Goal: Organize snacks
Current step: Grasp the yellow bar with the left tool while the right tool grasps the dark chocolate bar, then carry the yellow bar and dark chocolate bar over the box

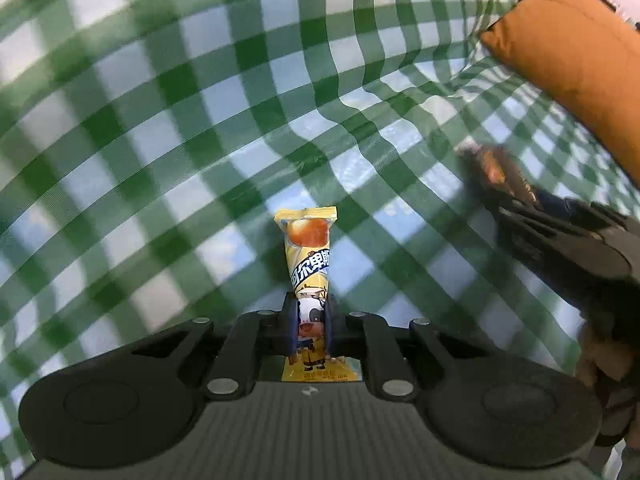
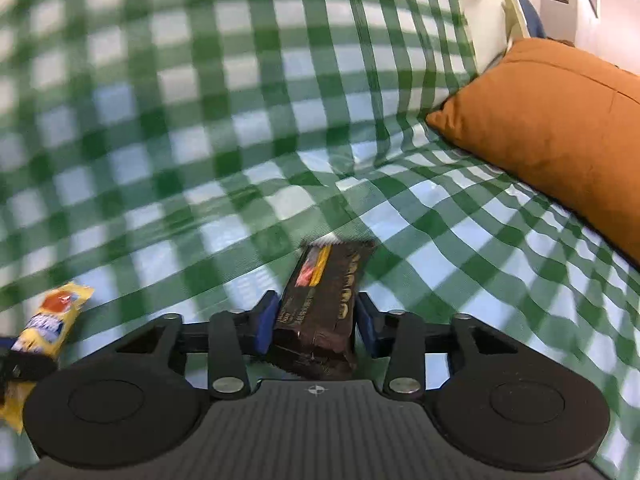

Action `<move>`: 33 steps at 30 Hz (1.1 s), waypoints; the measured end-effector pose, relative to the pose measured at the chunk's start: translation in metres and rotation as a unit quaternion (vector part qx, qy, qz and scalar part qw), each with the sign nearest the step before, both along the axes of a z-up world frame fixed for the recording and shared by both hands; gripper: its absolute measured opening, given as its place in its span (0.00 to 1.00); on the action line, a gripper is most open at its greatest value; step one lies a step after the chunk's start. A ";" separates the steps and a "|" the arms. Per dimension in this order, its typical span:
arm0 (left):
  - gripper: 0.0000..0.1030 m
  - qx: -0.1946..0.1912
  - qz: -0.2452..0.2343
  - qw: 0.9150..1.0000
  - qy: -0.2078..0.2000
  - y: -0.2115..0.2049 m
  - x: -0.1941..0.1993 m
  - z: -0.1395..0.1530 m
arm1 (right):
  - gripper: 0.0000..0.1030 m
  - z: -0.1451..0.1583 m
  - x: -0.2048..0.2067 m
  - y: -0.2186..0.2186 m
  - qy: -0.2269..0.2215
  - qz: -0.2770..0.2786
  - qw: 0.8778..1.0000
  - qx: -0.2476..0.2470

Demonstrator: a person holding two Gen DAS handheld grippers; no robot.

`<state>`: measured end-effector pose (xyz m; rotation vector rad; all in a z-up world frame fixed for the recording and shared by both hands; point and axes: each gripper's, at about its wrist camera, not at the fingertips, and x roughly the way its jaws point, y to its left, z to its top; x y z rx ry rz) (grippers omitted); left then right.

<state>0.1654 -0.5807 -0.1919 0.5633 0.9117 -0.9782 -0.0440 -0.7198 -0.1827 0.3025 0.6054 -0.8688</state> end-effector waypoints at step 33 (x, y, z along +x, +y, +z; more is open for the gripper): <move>0.13 -0.074 0.213 0.974 -0.038 0.619 -0.299 0.222 | 0.41 0.203 -0.221 0.537 -0.102 0.322 0.938 0.077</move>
